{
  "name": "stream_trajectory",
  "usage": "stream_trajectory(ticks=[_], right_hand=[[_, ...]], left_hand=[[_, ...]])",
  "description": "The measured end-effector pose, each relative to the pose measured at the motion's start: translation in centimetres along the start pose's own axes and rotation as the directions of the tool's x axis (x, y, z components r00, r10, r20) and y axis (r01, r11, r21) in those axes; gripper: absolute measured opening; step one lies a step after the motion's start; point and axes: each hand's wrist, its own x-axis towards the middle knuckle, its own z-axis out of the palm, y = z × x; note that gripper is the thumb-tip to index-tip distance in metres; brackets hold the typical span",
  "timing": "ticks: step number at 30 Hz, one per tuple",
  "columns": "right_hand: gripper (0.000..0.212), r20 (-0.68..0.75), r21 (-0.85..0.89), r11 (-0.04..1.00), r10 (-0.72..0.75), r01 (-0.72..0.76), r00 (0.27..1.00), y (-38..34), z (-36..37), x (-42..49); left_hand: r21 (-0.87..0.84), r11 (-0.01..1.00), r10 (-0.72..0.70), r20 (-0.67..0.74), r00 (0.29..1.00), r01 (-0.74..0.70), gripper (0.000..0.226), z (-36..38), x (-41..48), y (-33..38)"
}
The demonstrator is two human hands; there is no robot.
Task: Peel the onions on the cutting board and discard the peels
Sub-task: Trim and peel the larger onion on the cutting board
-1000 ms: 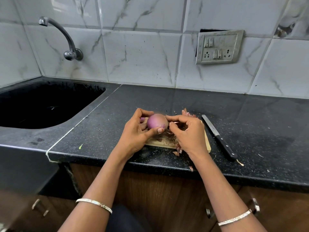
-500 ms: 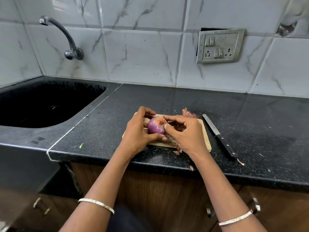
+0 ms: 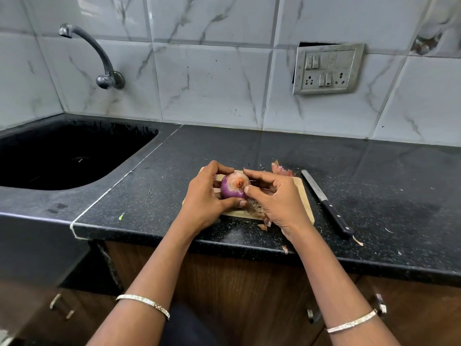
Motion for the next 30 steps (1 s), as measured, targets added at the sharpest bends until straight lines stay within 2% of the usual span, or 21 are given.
stream_trajectory(ticks=[13,25,30], right_hand=[[0.040,0.033,-0.031,0.999,-0.020,0.021,0.999,-0.9,-0.1,-0.2],[0.039,0.050,0.045,0.999,-0.004,0.002,0.999,-1.9,-0.2,-0.8],[0.040,0.047,-0.011,1.000,-0.027,0.027,0.999,-1.9,-0.1,-0.7]], left_hand=[[0.044,0.999,0.016,-0.006,1.000,-0.016,0.069,0.1,0.1,-0.3],[0.052,0.999,0.001,-0.017,1.000,0.000,0.073,0.0,-0.1,0.2],[0.050,0.999,-0.005,-0.014,1.000,0.006,0.074,0.1,-0.3,0.5]])
